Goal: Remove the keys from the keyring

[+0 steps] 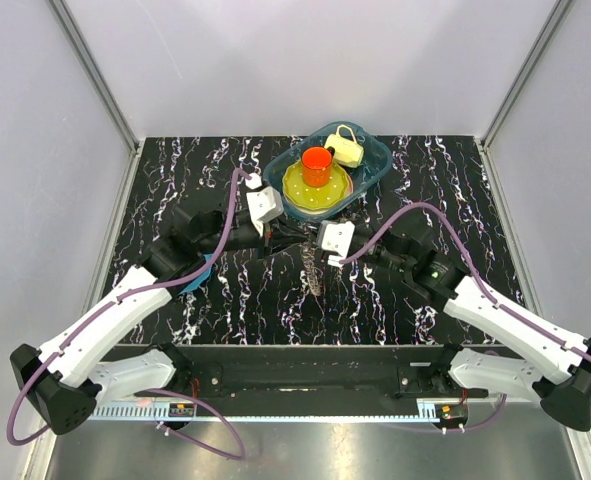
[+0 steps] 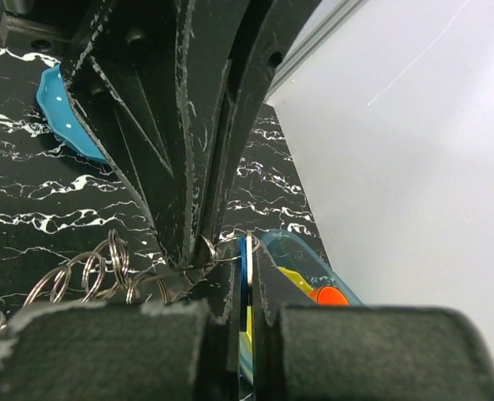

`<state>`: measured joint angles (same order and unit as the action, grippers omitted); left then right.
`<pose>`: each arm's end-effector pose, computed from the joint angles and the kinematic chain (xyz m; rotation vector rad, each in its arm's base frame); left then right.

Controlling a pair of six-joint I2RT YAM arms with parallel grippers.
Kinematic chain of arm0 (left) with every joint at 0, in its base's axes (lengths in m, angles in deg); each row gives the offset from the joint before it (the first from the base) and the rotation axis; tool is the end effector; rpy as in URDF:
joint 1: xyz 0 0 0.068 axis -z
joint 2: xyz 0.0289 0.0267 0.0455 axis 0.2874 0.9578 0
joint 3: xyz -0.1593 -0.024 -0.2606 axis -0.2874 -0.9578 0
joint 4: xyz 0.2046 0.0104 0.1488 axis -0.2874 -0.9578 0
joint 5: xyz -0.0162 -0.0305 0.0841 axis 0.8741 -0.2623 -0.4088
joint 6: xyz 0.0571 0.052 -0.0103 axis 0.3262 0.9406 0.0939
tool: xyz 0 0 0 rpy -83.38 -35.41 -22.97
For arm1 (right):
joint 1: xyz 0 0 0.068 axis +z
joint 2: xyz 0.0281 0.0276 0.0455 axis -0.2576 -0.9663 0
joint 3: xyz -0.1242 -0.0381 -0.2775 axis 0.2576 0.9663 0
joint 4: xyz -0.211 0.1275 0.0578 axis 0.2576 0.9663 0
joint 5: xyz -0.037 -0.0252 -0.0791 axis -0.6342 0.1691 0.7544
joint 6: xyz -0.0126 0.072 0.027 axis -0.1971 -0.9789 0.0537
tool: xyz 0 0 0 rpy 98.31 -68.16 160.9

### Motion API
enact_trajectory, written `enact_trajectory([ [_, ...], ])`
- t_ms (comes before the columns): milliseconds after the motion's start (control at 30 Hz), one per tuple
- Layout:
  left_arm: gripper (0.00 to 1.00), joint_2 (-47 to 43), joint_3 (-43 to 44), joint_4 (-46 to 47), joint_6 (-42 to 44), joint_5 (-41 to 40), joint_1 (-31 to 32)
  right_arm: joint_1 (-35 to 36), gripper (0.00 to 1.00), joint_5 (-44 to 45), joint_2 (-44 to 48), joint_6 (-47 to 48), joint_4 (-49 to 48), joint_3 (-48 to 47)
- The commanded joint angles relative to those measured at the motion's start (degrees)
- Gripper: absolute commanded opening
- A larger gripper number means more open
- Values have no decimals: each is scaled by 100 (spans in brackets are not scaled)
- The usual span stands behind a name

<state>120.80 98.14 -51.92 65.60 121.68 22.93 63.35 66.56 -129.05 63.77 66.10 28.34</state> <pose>0.1524 -0.1789 0.4159 1.1294 1.3954 -0.9919 0.1509 0.2024 0.4056 -1.3345 0.9195 0.3169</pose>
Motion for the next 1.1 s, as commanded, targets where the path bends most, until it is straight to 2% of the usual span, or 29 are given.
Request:
enact_trajectory([
  [0, 0, -200, 1, 651, -56, 56, 18, -8, 0, 187, 349, -403, -651, 296],
  [167, 0, -332, -210, 1241, -285, 109, -35, -8, 0, 125, 569, -729, -808, 604],
  [267, 0, -314, -254, 1618, -558, 415, -175, 0, 0, 125, 657, -878, -914, 798],
  [300, 0, -288, -263, 1733, -906, 460, -210, 0, 0, 117, 648, -957, -906, 859],
  [500, 0, -253, -518, 2621, -1682, 733, -334, 0, 0, 73, 806, -1282, -1204, 1175],
  [900, 0, -244, -869, 3307, -2149, 926, -343, -8, 0, -86, 745, -1503, -1705, 1325],
  [1067, 0, -297, -1151, 4053, -2736, 1092, -343, -8, 0, -25, 710, -1511, -1749, 1255],
])
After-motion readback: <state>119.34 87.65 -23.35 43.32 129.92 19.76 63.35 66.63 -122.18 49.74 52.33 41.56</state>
